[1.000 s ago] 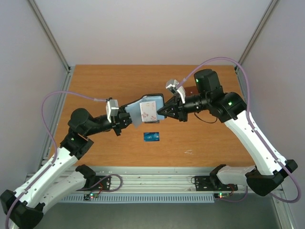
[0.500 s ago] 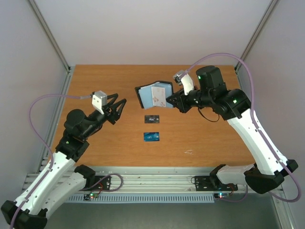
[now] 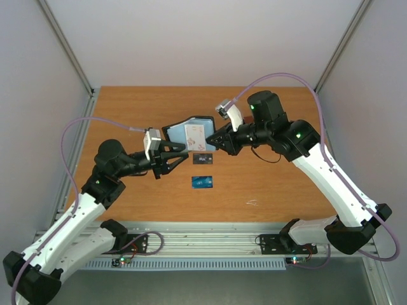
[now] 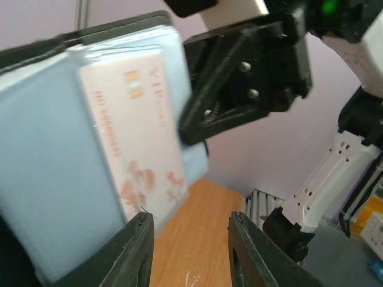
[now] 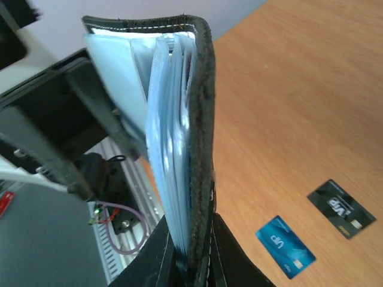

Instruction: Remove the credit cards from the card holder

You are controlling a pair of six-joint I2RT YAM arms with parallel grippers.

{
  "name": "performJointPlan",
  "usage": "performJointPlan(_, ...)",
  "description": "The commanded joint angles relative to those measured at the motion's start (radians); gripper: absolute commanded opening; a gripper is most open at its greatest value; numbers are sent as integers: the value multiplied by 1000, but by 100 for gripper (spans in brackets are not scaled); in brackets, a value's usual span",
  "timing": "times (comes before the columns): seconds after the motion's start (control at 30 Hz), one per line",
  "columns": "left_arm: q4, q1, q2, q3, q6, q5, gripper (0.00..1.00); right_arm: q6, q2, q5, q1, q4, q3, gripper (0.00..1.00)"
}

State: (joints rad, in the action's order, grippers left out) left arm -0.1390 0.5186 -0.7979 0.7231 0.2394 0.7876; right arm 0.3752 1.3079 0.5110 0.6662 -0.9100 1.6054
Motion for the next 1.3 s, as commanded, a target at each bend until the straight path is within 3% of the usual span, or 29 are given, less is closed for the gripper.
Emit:
performJointPlan(0.0, -54, -3, -3, 22, 113, -58, 36, 48, -9, 149, 8, 50, -5, 1)
performJointPlan(0.2, -20, -28, 9, 22, 154, -131, 31, 102, -28, 228, 8, 21, 0, 1)
performJointPlan(0.57, -151, -27, -15, 25, 176, 12, 32, 124, -22, 290, 10, 6, 6, 1)
performJointPlan(0.63, -148, -22, -24, 34, 164, 23, 23, 125, -21, 291, 9, 11, 4, 1)
performJointPlan(0.7, -148, -20, -24, 39, 155, 38, 4, 128, -24, 289, 9, 17, 0, 1)
performJointPlan(0.8, -133, -22, -12, 44, 142, 58, 0, 141, -38, 259, 9, 11, -2, 1)
performJointPlan(1.1, -157, -20, -11, 40, 150, 97, 0, 144, -45, 231, 0, -9, -8, 1)
performJointPlan(1.13, -160, -17, -18, 44, 143, 99, 4, 138, -39, 241, 1, 4, -8, 1)
performJointPlan(1.2, -157, -2, -32, 54, 115, 95, 22, 120, -20, 267, 2, 35, -4, 1)
performJointPlan(1.27, -147, 13, -41, 62, 106, 81, 32, 94, 0, 304, 3, 71, -3, 1)
